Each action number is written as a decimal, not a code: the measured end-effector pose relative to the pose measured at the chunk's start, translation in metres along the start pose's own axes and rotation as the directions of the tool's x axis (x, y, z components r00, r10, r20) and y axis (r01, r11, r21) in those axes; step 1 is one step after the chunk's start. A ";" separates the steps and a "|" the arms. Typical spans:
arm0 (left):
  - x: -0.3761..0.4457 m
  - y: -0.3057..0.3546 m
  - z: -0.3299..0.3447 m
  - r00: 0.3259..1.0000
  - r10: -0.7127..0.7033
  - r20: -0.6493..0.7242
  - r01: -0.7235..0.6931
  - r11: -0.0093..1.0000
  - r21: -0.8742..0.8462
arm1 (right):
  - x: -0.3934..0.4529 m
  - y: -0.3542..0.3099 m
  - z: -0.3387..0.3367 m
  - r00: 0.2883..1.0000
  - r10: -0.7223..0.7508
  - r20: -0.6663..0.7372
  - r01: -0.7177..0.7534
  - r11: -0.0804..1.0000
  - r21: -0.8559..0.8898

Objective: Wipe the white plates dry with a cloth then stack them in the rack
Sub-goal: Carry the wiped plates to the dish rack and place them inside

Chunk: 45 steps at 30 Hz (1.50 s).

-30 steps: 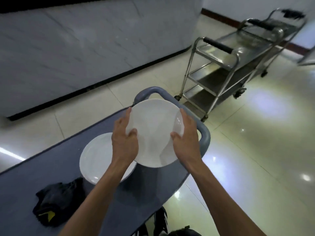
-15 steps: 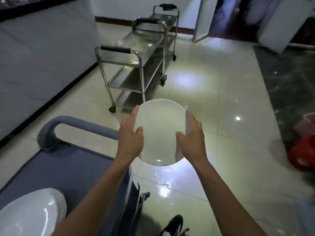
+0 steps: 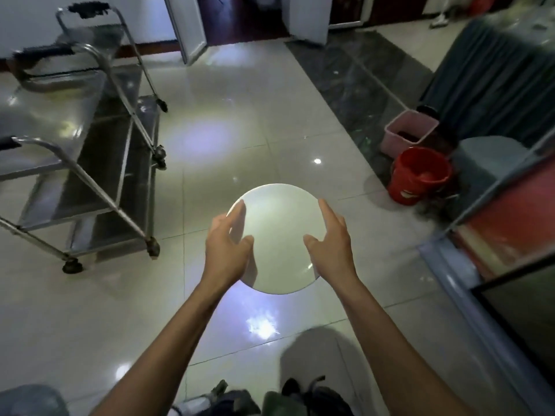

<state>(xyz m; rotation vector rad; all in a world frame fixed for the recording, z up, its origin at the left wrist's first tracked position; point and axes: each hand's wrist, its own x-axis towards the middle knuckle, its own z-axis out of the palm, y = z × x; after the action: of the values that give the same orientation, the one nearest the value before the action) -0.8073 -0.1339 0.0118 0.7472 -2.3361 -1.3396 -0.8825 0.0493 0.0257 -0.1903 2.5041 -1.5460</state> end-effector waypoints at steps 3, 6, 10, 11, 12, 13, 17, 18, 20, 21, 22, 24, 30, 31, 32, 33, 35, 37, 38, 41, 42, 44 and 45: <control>0.026 0.008 0.037 0.994 0.030 0.105 -0.028 0.999 -0.018 | 0.021 0.017 -0.021 0.994 0.070 -0.087 -0.069 0.998 0.014; 0.055 0.016 0.072 0.979 0.059 0.196 -0.052 0.998 -0.042 | 0.042 0.032 -0.035 0.978 0.120 -0.171 -0.117 0.993 0.026; 0.103 0.029 0.116 0.944 0.110 0.309 -0.092 0.993 -0.073 | 0.079 0.041 -0.050 0.941 0.179 -0.286 -0.174 0.984 0.041; 0.116 0.034 0.126 0.933 0.122 0.338 -0.103 0.992 -0.074 | 0.088 0.041 -0.053 0.929 0.194 -0.316 -0.189 0.981 0.048; 0.129 0.039 0.136 0.922 0.136 0.364 -0.115 0.990 -0.077 | 0.097 0.042 -0.057 0.916 0.208 -0.344 -0.201 0.978 0.055; 0.141 0.045 0.147 0.909 0.156 0.388 -0.133 0.988 -0.084 | 0.106 0.042 -0.060 0.902 0.221 -0.370 -0.213 0.975 0.064; 0.179 0.074 0.190 0.826 0.240 0.509 -0.205 0.971 -0.125 | 0.129 0.046 -0.082 0.813 0.290 -0.505 -0.273 0.956 0.110; 0.184 0.083 0.201 0.804 0.254 0.537 -0.226 0.967 -0.120 | 0.129 0.047 -0.088 0.786 0.311 -0.534 -0.287 0.949 0.129; 0.187 0.099 0.224 0.753 0.305 0.583 -0.288 0.949 -0.126 | 0.128 0.053 -0.101 0.733 0.327 -0.596 -0.303 0.942 0.144; 0.186 0.108 0.237 0.721 0.328 0.611 -0.314 0.940 -0.134 | 0.128 0.057 -0.110 0.705 0.328 -0.628 -0.311 0.940 0.142; 0.186 0.115 0.251 0.691 0.338 0.639 -0.328 0.934 -0.140 | 0.127 0.061 -0.119 0.676 0.330 -0.658 -0.323 0.936 0.138; 0.181 0.129 0.281 0.637 0.344 0.690 -0.334 0.930 -0.155 | 0.125 0.074 -0.139 0.624 0.350 -0.698 -0.359 0.922 0.141; 0.142 0.176 0.380 0.442 0.399 0.803 -0.403 0.888 -0.220 | 0.104 0.122 -0.206 0.460 0.398 -0.794 -0.405 0.890 0.211; 0.132 0.185 0.396 0.413 0.403 0.817 -0.416 0.881 -0.224 | 0.099 0.131 -0.219 0.428 0.408 -0.806 -0.402 0.885 0.234; 0.122 0.194 0.412 0.387 0.406 0.828 -0.426 0.875 -0.230 | 0.094 0.139 -0.233 0.398 0.427 -0.812 -0.398 0.878 0.266; 0.111 0.203 0.426 0.362 0.411 0.837 -0.437 0.868 -0.237 | 0.089 0.146 -0.247 0.371 0.451 -0.812 -0.398 0.867 0.300; 0.090 0.219 0.454 0.305 0.425 0.852 -0.457 0.851 -0.261 | 0.079 0.162 -0.274 0.310 0.485 -0.818 -0.400 0.847 0.351; 0.070 0.234 0.477 0.239 0.432 0.870 -0.458 0.840 -0.291 | 0.067 0.176 -0.297 0.262 0.491 -0.831 -0.399 0.839 0.370; 0.060 0.241 0.487 0.213 0.433 0.876 -0.451 0.839 -0.305 | 0.062 0.180 -0.308 0.243 0.494 -0.835 -0.400 0.835 0.378; 0.033 0.263 0.513 0.167 0.448 0.878 -0.443 0.830 -0.339 | 0.048 0.193 -0.336 0.176 0.513 -0.840 -0.401 0.817 0.415; 0.024 0.271 0.522 0.152 0.456 0.877 -0.444 0.824 -0.352 | 0.044 0.197 -0.345 0.153 0.515 -0.843 -0.400 0.813 0.424; 0.007 0.286 0.540 0.105 0.475 0.873 -0.443 0.809 -0.387 | 0.036 0.204 -0.363 0.114 0.513 -0.851 -0.394 0.810 0.435; -0.001 0.292 0.550 0.078 0.482 0.873 -0.440 0.802 -0.403 | 0.032 0.208 -0.372 0.095 0.510 -0.855 -0.394 0.808 0.438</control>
<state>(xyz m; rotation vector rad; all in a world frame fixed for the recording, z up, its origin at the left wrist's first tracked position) -1.1789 0.3654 -0.0067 -1.2913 -2.8683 -1.7035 -1.0005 0.4596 -0.0009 2.0280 2.5956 -1.6707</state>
